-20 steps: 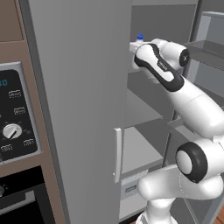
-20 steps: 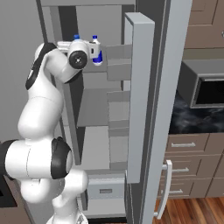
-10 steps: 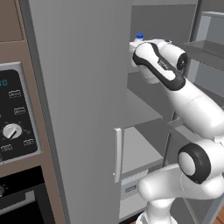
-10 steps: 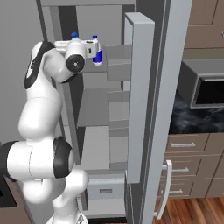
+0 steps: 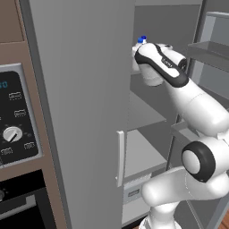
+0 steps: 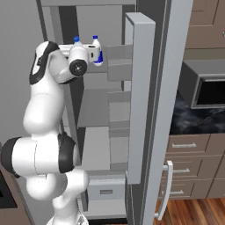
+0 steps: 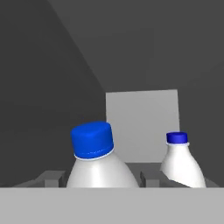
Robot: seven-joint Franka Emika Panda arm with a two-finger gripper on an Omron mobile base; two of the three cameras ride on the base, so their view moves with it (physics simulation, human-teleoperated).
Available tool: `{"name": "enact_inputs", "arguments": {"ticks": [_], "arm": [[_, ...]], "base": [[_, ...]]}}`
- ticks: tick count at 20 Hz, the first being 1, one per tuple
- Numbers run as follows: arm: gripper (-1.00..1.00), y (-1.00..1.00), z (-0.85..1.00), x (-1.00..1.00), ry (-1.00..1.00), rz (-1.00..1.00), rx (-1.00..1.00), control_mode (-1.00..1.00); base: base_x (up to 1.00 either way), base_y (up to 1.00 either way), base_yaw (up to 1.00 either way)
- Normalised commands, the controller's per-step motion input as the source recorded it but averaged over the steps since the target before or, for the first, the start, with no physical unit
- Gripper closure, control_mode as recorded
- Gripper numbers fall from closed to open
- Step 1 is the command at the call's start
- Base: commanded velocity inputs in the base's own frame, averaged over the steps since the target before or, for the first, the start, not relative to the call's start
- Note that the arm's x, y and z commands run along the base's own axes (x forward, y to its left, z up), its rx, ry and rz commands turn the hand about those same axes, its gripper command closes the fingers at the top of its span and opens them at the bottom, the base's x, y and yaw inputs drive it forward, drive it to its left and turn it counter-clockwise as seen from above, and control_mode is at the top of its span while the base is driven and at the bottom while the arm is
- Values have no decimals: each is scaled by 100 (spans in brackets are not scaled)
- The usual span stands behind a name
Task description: Take the bottled waters from the counter and place them in the freezer to freeze. Close the freezer door after placing the bottles.
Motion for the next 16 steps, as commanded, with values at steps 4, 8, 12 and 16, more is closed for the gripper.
{"name": "enact_inputs", "arguments": {"ticks": [4, 8, 12, 16], "arm": [[100, 0, -17, 9, 0, 0, 0, -100], [100, 0, -21, 16, 0, 0, 0, -100], [100, 0, -10, 10, 0, 0, 3, -100], [100, 0, 0, 12, -4, 0, 8, -100]], "base": [[0, 0, 0], [0, 0, 0], [0, 0, 0], [0, 0, 0]]}}
